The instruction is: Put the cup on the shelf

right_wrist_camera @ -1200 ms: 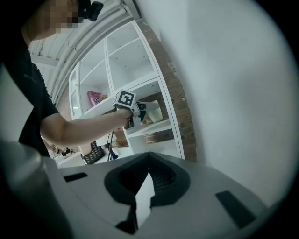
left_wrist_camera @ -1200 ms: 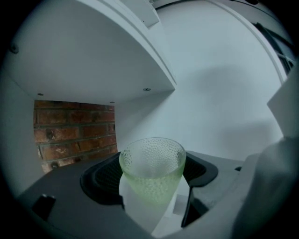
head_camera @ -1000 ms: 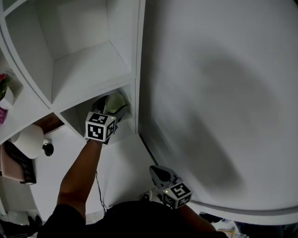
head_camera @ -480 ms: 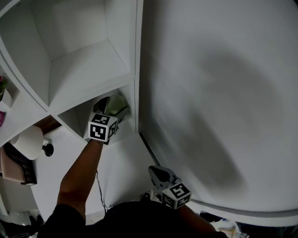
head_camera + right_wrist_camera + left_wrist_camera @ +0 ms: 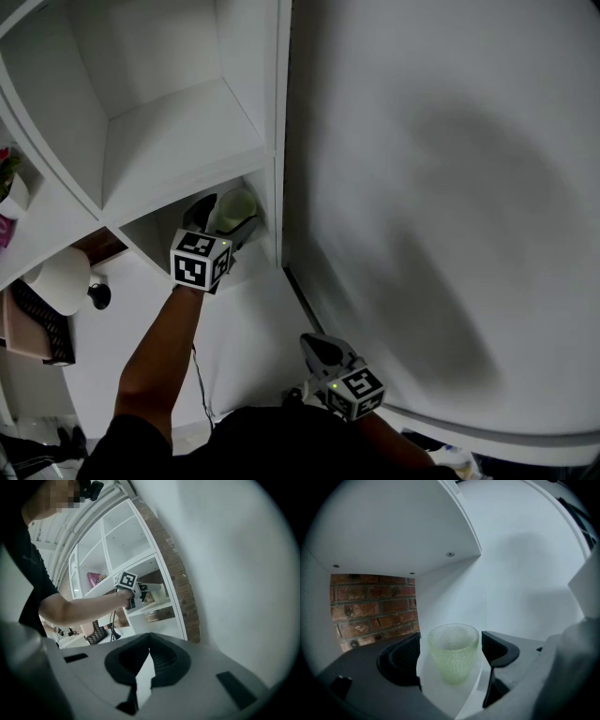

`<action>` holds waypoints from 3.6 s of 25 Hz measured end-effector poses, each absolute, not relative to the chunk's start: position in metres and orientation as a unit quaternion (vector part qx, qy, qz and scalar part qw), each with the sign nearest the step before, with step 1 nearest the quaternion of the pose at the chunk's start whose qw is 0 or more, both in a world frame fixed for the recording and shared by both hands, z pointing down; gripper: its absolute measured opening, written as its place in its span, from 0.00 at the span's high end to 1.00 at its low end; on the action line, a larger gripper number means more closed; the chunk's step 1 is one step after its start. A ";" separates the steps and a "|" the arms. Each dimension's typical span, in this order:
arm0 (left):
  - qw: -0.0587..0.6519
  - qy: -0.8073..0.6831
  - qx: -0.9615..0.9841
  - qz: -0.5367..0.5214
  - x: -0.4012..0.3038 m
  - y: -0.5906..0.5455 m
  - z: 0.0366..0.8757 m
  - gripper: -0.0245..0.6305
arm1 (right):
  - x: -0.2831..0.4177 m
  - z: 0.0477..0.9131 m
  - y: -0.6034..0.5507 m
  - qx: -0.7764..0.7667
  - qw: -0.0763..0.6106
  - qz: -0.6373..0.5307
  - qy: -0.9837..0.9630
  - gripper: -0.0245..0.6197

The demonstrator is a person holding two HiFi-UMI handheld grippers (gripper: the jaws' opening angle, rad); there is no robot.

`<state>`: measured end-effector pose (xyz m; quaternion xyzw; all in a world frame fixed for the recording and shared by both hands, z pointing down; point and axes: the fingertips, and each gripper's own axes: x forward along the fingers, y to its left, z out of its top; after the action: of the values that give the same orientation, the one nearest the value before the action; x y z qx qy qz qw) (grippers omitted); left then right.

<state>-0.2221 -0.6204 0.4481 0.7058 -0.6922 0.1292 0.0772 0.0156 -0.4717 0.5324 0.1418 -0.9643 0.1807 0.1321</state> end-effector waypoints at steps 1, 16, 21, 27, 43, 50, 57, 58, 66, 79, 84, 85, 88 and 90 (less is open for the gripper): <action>0.076 -0.694 0.704 0.128 -0.222 -0.616 0.446 0.36 | 0.015 0.531 -0.472 0.138 0.131 0.178 -0.965 0.95; 0.090 -0.669 0.735 0.065 -0.177 -0.511 0.428 0.36 | -0.006 0.513 -0.445 0.143 0.103 0.173 -0.969 0.95; 0.099 -0.637 0.762 0.061 -0.151 -0.468 0.436 0.44 | -0.013 0.500 -0.414 0.155 0.098 0.170 -0.968 0.95; 0.104 -0.612 0.783 0.046 -0.135 -0.414 0.440 0.69 | -0.012 0.501 -0.386 0.184 0.095 0.151 -0.967 0.95; 0.131 -0.553 0.821 0.057 -0.116 -0.312 0.464 0.93 | -0.023 0.492 -0.311 0.221 0.077 0.141 -0.962 0.96; 0.138 -0.540 0.827 0.079 -0.112 -0.281 0.479 0.93 | -0.033 0.496 -0.285 0.210 0.079 0.150 -0.963 0.96; 0.119 -0.543 0.827 0.083 -0.115 -0.269 0.478 0.93 | -0.038 0.497 -0.271 0.202 0.085 0.137 -0.966 0.96; 0.120 -0.543 0.827 0.085 -0.116 -0.267 0.478 0.93 | -0.038 0.497 -0.269 0.202 0.085 0.136 -0.966 0.96; 0.110 -0.546 0.827 0.082 -0.120 -0.262 0.470 0.93 | -0.037 0.492 -0.268 0.210 0.075 0.127 -0.967 0.96; 0.108 -0.551 0.824 0.080 -0.118 -0.262 0.465 0.93 | -0.035 0.492 -0.273 0.215 0.075 0.124 -0.966 0.96; 0.108 -0.550 0.825 0.077 -0.115 -0.264 0.463 0.93 | -0.036 0.493 -0.273 0.216 0.070 0.139 -0.964 0.96; 0.107 -0.549 0.825 0.077 -0.115 -0.265 0.463 0.93 | -0.036 0.494 -0.273 0.215 0.072 0.139 -0.964 0.96; 0.108 -0.548 0.825 0.080 -0.113 -0.266 0.464 0.93 | -0.035 0.495 -0.275 0.211 0.081 0.129 -0.966 0.96; 0.108 -0.548 0.826 0.082 -0.111 -0.267 0.465 0.93 | -0.035 0.494 -0.276 0.212 0.078 0.132 -0.965 0.96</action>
<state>-0.1115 -0.2666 0.4647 0.8255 -0.5478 0.0822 0.1081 -0.0355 -0.2762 0.4940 0.2124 -0.9650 0.1323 0.0780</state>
